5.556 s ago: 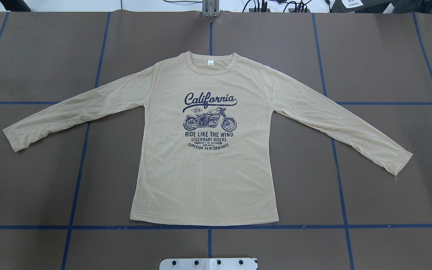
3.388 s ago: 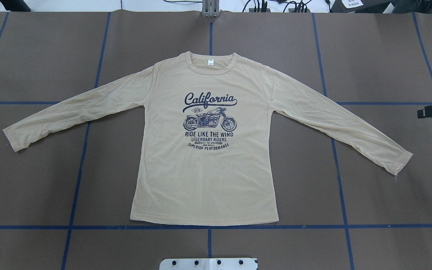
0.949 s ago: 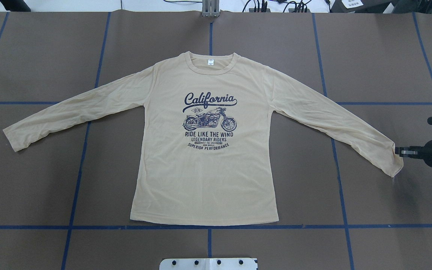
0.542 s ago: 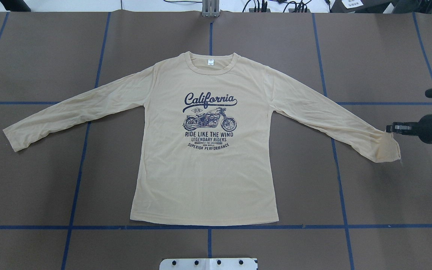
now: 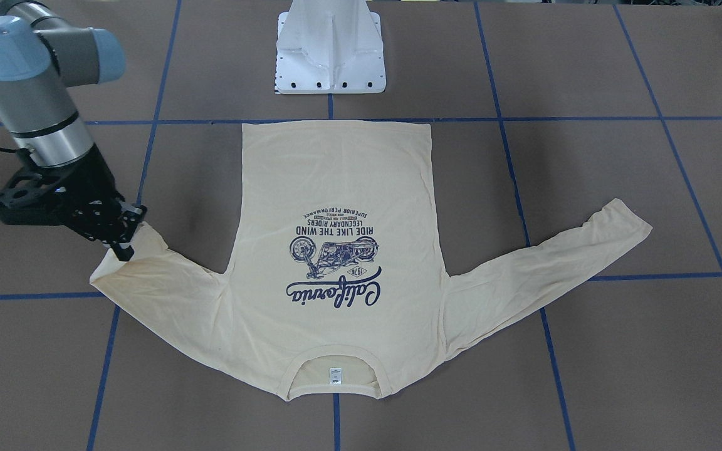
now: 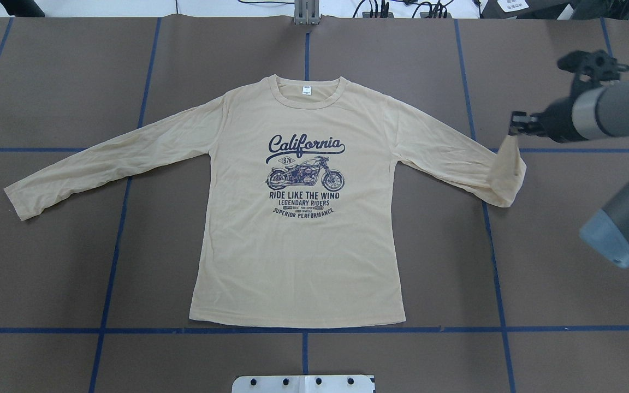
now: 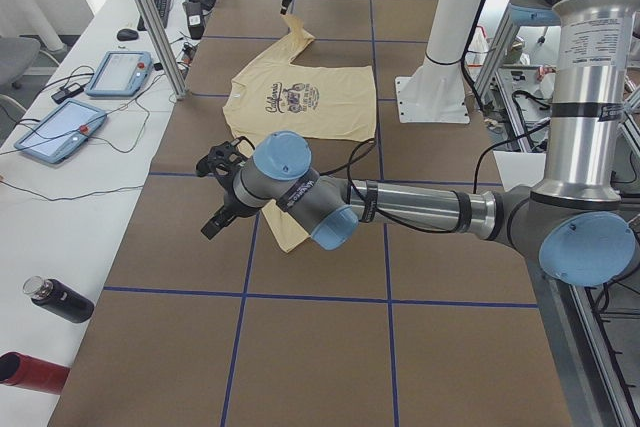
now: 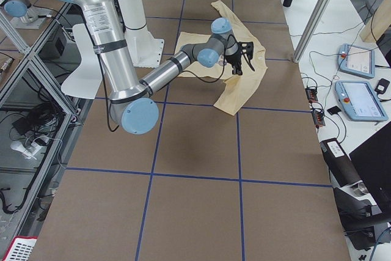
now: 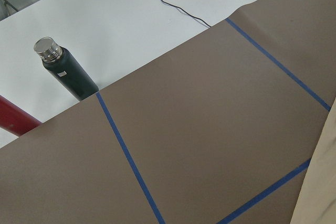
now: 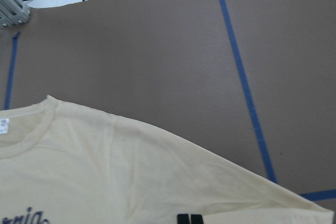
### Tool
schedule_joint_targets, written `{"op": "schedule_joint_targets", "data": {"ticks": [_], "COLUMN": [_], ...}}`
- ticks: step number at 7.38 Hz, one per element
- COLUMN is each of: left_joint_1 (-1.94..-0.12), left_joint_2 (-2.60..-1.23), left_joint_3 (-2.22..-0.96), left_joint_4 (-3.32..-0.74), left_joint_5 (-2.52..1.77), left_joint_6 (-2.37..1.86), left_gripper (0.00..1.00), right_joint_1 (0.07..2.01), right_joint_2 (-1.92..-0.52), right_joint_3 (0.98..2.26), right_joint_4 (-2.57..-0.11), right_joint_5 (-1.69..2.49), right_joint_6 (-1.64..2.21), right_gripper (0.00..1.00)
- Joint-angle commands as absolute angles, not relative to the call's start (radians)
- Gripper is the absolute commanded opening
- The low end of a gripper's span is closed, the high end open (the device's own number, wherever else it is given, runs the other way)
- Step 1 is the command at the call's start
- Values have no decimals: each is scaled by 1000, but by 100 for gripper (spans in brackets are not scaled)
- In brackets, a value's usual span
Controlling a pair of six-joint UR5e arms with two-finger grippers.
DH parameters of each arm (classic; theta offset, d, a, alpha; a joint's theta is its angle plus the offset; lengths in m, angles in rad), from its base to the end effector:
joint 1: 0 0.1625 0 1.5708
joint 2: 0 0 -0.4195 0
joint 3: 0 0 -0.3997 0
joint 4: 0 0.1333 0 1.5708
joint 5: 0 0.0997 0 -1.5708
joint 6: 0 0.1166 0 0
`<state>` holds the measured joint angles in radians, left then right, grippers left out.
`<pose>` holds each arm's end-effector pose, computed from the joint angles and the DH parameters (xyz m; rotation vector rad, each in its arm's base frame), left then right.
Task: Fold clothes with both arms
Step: 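Carry the sleeve with the right gripper across the shirt body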
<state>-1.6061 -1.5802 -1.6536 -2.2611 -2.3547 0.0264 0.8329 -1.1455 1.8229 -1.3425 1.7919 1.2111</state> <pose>-0.0697 -0.5287 0.5334 0.7636 0.7193 0.2983 -0.3479 -0.5427 0.2859 0.3379 -0.8659 0.3388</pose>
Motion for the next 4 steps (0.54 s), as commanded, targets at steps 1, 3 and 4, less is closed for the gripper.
{"op": "schedule_joint_targets", "data": {"ticks": [1, 3, 4], "left_joint_1": [-1606, -1606, -1606], "left_joint_2": [-1580, -1577, -1572], "left_joint_3": [-1649, -1649, -1651], "left_joint_4": [-2260, -2260, -2261], "left_joint_5": [-2355, -2356, -2358], "left_joint_6": [26, 25, 22], "left_gripper": [100, 100, 100], "right_joint_1": [715, 593, 545], "right_joint_2": [-901, -675, -552], "right_joint_3": [1740, 1555, 1434], "right_joint_4": [-1433, -1431, -1433], "right_joint_5": [1641, 1432, 1386], "right_joint_6": [1343, 1428, 1459], "right_gripper": [0, 0, 0]}}
